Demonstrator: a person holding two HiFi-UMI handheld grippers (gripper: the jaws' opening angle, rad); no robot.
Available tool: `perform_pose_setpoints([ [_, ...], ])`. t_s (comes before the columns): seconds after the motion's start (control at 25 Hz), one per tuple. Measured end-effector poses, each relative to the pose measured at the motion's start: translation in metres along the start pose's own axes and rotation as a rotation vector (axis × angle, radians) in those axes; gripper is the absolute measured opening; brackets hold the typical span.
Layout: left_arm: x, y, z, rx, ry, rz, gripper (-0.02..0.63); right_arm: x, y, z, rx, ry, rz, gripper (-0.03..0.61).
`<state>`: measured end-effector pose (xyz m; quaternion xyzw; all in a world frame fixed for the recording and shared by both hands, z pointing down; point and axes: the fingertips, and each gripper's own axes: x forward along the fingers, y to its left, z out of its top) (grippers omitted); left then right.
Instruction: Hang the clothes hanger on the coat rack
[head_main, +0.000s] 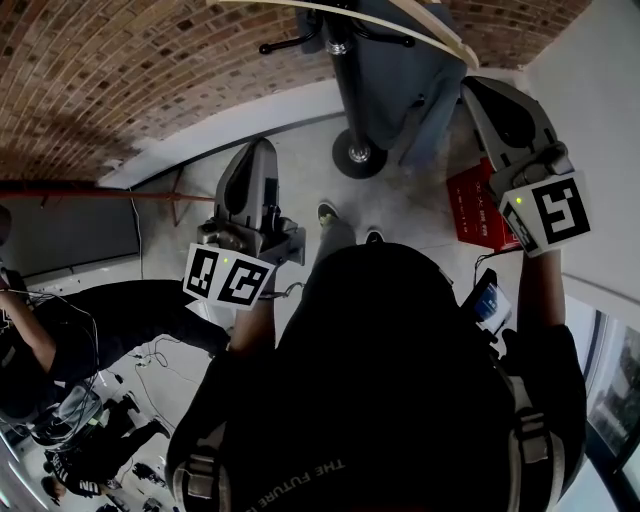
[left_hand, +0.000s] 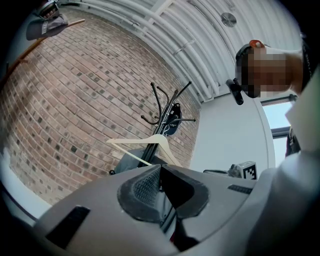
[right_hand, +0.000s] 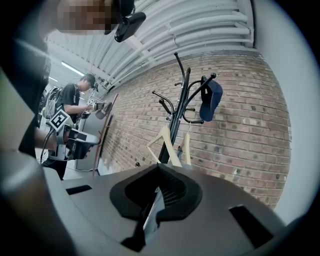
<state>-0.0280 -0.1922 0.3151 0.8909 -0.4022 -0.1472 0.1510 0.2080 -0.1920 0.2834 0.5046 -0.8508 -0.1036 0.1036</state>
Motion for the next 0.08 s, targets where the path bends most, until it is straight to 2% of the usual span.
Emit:
perform_pose_setpoints([
  [0.08, 0.0004, -0.0011, -0.0003, -0.004, 0.003, -0.005, 0.02, -0.001, 0.0008, 0.0002, -0.006, 0.001, -0.002, 0.018],
])
